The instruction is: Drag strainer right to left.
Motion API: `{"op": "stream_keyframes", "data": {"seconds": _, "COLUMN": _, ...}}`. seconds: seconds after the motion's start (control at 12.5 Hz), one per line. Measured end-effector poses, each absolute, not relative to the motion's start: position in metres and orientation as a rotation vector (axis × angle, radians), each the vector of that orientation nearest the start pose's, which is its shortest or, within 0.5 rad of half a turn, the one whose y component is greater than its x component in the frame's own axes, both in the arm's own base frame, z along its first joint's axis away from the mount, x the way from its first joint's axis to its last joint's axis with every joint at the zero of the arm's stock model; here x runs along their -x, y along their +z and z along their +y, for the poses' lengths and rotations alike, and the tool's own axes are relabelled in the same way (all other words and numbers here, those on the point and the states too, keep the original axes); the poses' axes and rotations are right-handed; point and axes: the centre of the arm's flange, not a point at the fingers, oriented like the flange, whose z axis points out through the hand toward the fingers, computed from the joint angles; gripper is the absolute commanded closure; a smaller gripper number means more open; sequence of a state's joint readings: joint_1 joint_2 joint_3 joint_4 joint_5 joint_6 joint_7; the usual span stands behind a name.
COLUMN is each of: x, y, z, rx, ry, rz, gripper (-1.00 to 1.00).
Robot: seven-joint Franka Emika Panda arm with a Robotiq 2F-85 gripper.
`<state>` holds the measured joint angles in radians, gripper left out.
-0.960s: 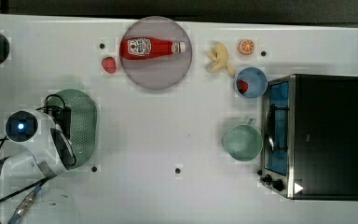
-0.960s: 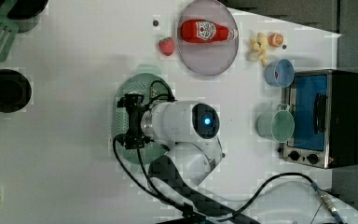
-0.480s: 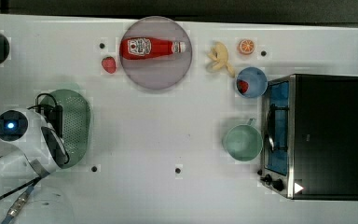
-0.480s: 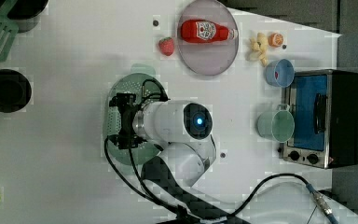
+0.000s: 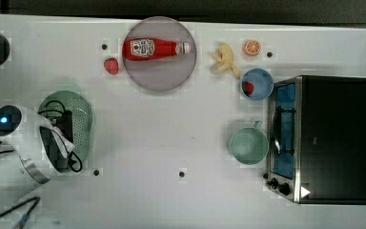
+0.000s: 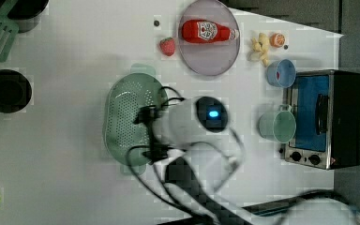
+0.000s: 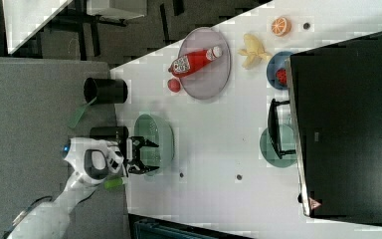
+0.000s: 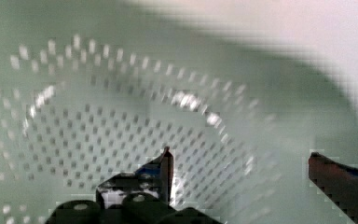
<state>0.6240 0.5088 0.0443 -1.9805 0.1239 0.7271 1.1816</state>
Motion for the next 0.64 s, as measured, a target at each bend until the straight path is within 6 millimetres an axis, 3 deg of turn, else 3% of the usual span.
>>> {"op": "stream_keyframes", "data": {"seconds": 0.16, "x": -0.483, "y": 0.262, "z": 0.335, "rx": 2.603, "ry": 0.193, "rz": 1.978, "gripper": -1.00}}
{"op": "stream_keyframes", "data": {"seconds": 0.32, "x": -0.512, "y": 0.357, "z": 0.287, "rx": 2.636, "ry": 0.129, "rz": 1.815, "gripper": -1.00}}
{"op": "stream_keyframes", "data": {"seconds": 0.48, "x": -0.534, "y": 0.460, "z": 0.203, "rx": 2.646, "ry": 0.001, "rz": 1.656, "gripper": -1.00}}
{"op": "stream_keyframes", "data": {"seconds": 0.64, "x": -0.539, "y": 0.552, "z": 0.096, "rx": 2.621, "ry": -0.080, "rz": 1.560, "gripper": -1.00}}
